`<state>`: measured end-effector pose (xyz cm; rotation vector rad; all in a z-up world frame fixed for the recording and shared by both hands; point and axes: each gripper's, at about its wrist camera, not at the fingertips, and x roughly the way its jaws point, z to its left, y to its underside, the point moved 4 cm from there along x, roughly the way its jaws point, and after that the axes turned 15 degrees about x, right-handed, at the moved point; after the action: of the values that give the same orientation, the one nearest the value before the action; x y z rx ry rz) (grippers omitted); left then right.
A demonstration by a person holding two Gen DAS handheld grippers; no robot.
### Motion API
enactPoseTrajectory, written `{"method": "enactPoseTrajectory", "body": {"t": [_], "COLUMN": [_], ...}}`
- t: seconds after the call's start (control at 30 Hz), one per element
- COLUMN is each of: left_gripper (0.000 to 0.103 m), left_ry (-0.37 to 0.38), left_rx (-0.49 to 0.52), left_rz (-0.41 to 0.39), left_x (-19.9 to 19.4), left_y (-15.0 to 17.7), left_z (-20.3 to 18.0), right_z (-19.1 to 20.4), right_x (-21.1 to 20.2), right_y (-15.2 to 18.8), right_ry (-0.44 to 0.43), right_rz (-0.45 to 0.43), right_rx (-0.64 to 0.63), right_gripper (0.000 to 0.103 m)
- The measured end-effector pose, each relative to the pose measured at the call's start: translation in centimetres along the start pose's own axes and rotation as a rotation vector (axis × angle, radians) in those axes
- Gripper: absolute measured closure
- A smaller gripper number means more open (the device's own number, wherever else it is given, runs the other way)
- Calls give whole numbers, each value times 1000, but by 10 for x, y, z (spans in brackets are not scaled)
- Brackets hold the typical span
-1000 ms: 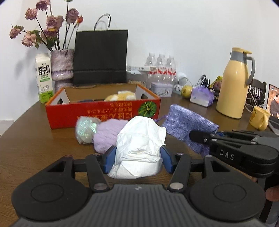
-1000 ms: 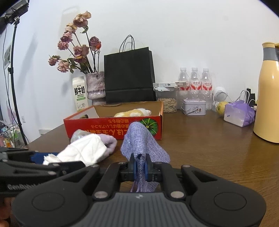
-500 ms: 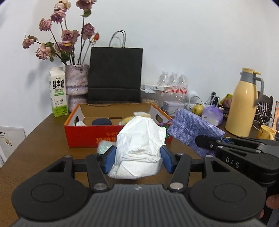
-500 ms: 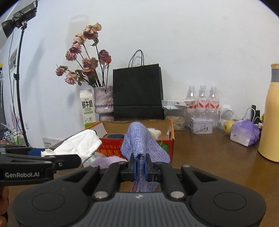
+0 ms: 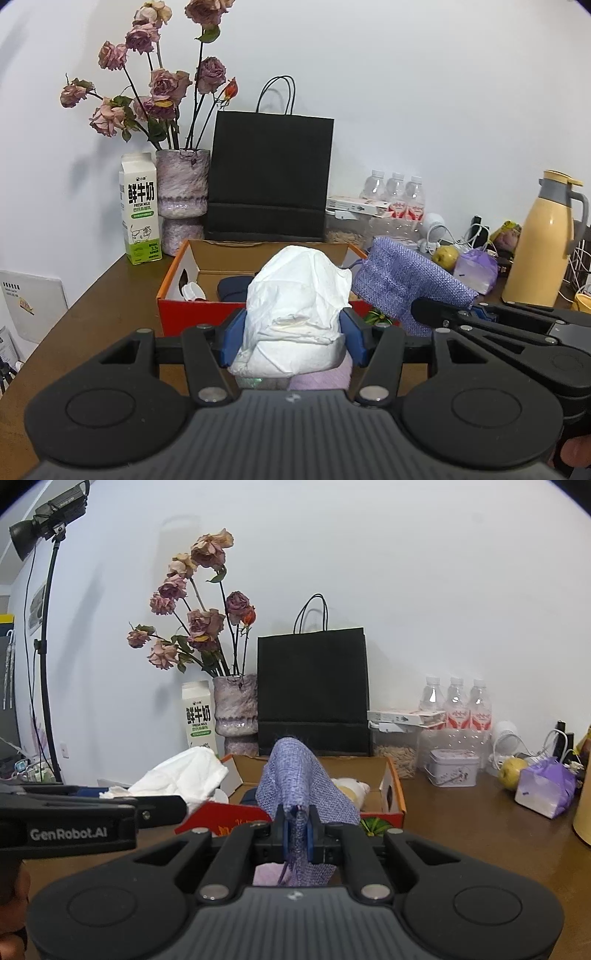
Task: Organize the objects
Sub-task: 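Carry the white cloth and lavender pouch up over the cardboard box, then lower cloth and pouch into the box and open both tools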
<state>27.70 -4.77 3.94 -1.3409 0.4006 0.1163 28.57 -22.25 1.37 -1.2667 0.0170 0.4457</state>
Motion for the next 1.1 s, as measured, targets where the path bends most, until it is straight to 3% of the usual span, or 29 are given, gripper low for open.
{"method": "enactPoseTrajectory", "body": {"t": [1.1], "left_gripper": [47], "left_ry": [-77], "left_rx": [-91], "left_rz": [29], "left_x": [101], "left_y": [-37], "left_z": [41], "right_z": [13], "right_x": [102], "right_y": [-39], "right_ry": [-35], "right_rz": [-7], "right_rx": [-13], "right_gripper": [95]}}
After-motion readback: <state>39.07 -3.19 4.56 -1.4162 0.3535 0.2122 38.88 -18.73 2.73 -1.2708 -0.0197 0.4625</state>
